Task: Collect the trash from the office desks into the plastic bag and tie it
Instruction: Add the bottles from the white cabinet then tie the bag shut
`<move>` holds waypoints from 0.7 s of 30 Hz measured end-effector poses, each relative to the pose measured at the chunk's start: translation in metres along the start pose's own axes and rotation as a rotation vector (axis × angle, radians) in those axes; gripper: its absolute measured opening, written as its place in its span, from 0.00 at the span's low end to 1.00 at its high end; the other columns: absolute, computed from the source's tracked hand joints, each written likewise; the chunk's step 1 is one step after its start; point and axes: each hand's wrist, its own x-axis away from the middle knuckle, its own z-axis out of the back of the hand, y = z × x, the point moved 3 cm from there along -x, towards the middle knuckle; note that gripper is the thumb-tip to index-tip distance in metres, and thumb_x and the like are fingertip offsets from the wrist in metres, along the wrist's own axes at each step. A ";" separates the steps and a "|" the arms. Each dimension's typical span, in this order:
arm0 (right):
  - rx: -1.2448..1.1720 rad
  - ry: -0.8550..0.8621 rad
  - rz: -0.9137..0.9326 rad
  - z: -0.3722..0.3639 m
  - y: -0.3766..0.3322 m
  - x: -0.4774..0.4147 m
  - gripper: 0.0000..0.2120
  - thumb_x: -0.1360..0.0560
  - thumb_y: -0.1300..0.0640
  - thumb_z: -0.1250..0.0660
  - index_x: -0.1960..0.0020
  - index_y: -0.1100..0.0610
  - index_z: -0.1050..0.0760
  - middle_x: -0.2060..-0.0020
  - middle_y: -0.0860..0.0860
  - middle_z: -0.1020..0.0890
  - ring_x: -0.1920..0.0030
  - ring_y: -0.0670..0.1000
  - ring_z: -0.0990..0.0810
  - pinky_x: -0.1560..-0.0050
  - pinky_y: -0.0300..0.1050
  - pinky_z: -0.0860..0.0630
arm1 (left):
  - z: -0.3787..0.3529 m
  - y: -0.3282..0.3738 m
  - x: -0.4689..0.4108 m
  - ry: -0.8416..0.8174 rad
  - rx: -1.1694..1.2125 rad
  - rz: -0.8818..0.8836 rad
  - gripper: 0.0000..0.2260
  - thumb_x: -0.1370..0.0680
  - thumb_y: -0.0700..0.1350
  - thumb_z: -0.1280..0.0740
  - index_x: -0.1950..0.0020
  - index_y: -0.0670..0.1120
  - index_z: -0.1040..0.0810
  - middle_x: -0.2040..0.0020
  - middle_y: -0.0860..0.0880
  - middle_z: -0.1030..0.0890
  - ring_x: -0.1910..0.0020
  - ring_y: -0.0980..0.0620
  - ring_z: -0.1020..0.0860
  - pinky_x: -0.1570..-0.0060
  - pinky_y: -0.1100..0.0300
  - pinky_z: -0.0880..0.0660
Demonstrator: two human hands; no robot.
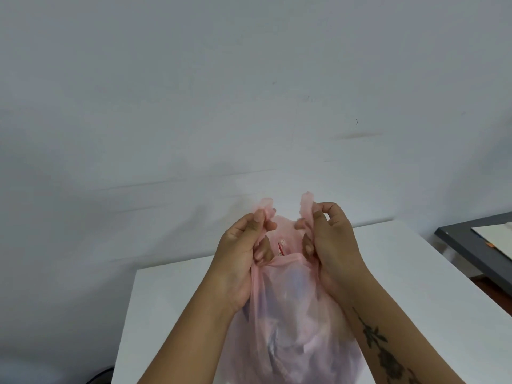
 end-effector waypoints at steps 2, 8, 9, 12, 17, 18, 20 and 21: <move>0.086 0.043 0.001 0.002 0.002 -0.003 0.11 0.18 0.50 0.43 0.54 0.56 0.31 0.73 0.48 0.29 0.77 0.48 0.39 0.77 0.39 0.42 | -0.004 -0.001 0.001 -0.048 0.017 0.022 0.14 0.20 0.50 0.36 0.49 0.42 0.16 0.62 0.50 0.25 0.74 0.55 0.39 0.72 0.62 0.38; -0.004 -0.107 -0.143 0.000 -0.006 0.002 0.13 0.22 0.55 0.39 0.64 0.59 0.33 0.68 0.53 0.45 0.70 0.51 0.45 0.74 0.41 0.42 | -0.004 -0.004 -0.002 -0.122 0.031 0.073 0.15 0.18 0.47 0.39 0.42 0.39 0.18 0.62 0.50 0.26 0.72 0.54 0.39 0.70 0.61 0.37; -0.011 -0.143 -0.139 0.001 -0.006 0.002 0.13 0.23 0.56 0.37 0.65 0.58 0.33 0.68 0.53 0.44 0.70 0.51 0.44 0.74 0.41 0.41 | -0.003 -0.004 -0.002 -0.122 0.019 0.050 0.13 0.20 0.46 0.36 0.42 0.40 0.17 0.62 0.50 0.25 0.72 0.54 0.38 0.70 0.61 0.36; 0.032 -0.178 -0.041 0.001 -0.002 0.000 0.09 0.20 0.57 0.38 0.47 0.54 0.19 0.68 0.54 0.30 0.71 0.49 0.35 0.71 0.40 0.33 | -0.001 -0.004 -0.003 -0.115 0.024 0.045 0.15 0.26 0.45 0.31 0.41 0.45 0.19 0.62 0.49 0.20 0.74 0.55 0.37 0.71 0.64 0.34; -0.135 -0.110 0.043 -0.005 0.002 -0.001 0.06 0.23 0.58 0.31 0.51 0.59 0.26 0.67 0.58 0.22 0.70 0.54 0.25 0.65 0.48 0.24 | -0.003 -0.003 -0.004 -0.175 -0.001 0.071 0.24 0.29 0.45 0.29 0.33 0.47 0.25 0.62 0.47 0.21 0.76 0.56 0.36 0.72 0.65 0.34; -0.153 -0.120 0.039 -0.007 0.003 0.000 0.06 0.24 0.59 0.30 0.54 0.59 0.26 0.67 0.61 0.23 0.68 0.57 0.25 0.62 0.53 0.24 | -0.003 -0.002 -0.004 -0.195 -0.013 0.073 0.24 0.29 0.45 0.29 0.32 0.46 0.24 0.62 0.48 0.22 0.76 0.56 0.36 0.72 0.66 0.33; -0.172 -0.191 0.026 -0.011 0.003 0.001 0.07 0.25 0.61 0.29 0.55 0.61 0.27 0.66 0.66 0.22 0.67 0.63 0.23 0.60 0.64 0.23 | -0.004 -0.002 -0.004 -0.240 -0.045 0.061 0.21 0.28 0.47 0.29 0.36 0.44 0.20 0.64 0.50 0.23 0.74 0.56 0.38 0.72 0.67 0.32; -0.179 -0.239 0.013 -0.013 0.002 0.002 0.08 0.25 0.62 0.29 0.55 0.63 0.28 0.67 0.69 0.23 0.67 0.65 0.22 0.62 0.68 0.23 | -0.004 -0.002 -0.005 -0.251 -0.066 0.054 0.18 0.28 0.48 0.29 0.39 0.44 0.18 0.65 0.51 0.23 0.74 0.56 0.38 0.73 0.67 0.33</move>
